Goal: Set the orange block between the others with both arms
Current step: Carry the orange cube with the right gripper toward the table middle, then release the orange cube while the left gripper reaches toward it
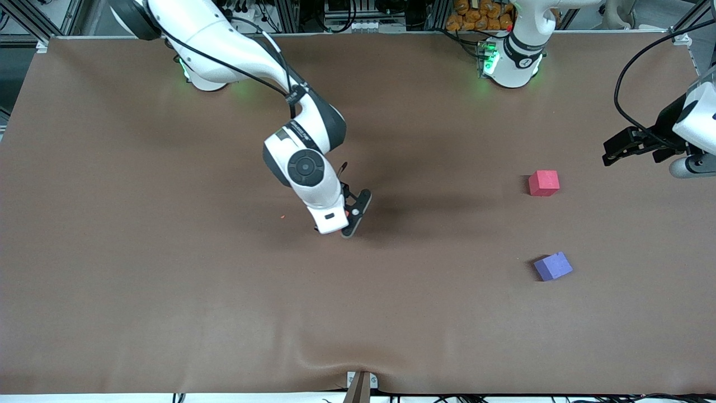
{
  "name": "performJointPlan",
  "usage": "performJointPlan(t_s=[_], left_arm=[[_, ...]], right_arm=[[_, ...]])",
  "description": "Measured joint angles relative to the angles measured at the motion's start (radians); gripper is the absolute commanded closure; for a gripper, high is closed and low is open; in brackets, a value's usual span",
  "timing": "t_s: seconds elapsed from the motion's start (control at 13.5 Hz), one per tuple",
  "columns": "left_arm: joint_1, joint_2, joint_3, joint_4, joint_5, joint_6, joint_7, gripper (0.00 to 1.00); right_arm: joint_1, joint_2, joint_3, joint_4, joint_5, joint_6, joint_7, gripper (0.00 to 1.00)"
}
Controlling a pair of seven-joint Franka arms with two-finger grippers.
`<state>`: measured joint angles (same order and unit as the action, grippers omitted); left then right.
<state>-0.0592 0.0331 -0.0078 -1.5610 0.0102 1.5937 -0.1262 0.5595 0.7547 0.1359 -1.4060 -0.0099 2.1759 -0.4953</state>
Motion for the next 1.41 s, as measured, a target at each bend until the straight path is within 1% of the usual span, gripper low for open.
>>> performJointPlan(t_s=[0.22, 0.37, 0.44, 0.59, 0.74, 0.81, 1.19, 1.41], left_arm=[[0.000, 0.001, 0.000, 0.000, 0.000, 0.000, 0.000, 0.00], [0.000, 0.001, 0.000, 0.000, 0.000, 0.000, 0.000, 0.00], [0.000, 0.002, 0.000, 0.000, 0.000, 0.000, 0.000, 0.00], [-0.001, 0.005, 0.000, -0.001, 0.000, 0.000, 0.000, 0.00], [-0.002, 0.009, -0.002, -0.001, 0.000, 0.000, 0.000, 0.00], [-0.004, 0.011, -0.003, -0.001, 0.000, 0.000, 0.000, 0.00], [-0.019, 0.034, -0.014, -0.001, 0.000, 0.025, 0.000, 0.00], [-0.041, 0.085, -0.033, -0.002, -0.008, 0.101, 0.000, 0.00]], right_arm=[[0.002, 0.046, -0.004, 0.039, -0.098, -0.017, -0.073, 0.81], [0.012, 0.058, -0.004, 0.045, -0.129, -0.025, -0.083, 0.76], [0.018, 0.064, -0.004, 0.048, -0.133, -0.025, -0.083, 0.67], [0.023, 0.070, -0.004, 0.049, -0.134, -0.025, -0.083, 0.38], [0.022, 0.072, -0.013, 0.049, -0.134, -0.025, -0.086, 0.22], [0.021, 0.073, -0.016, 0.049, -0.134, -0.025, -0.087, 0.00], [0.024, 0.076, -0.014, 0.049, -0.134, -0.019, -0.090, 0.00], [0.025, 0.076, -0.012, 0.055, -0.134, -0.015, -0.089, 0.00]])
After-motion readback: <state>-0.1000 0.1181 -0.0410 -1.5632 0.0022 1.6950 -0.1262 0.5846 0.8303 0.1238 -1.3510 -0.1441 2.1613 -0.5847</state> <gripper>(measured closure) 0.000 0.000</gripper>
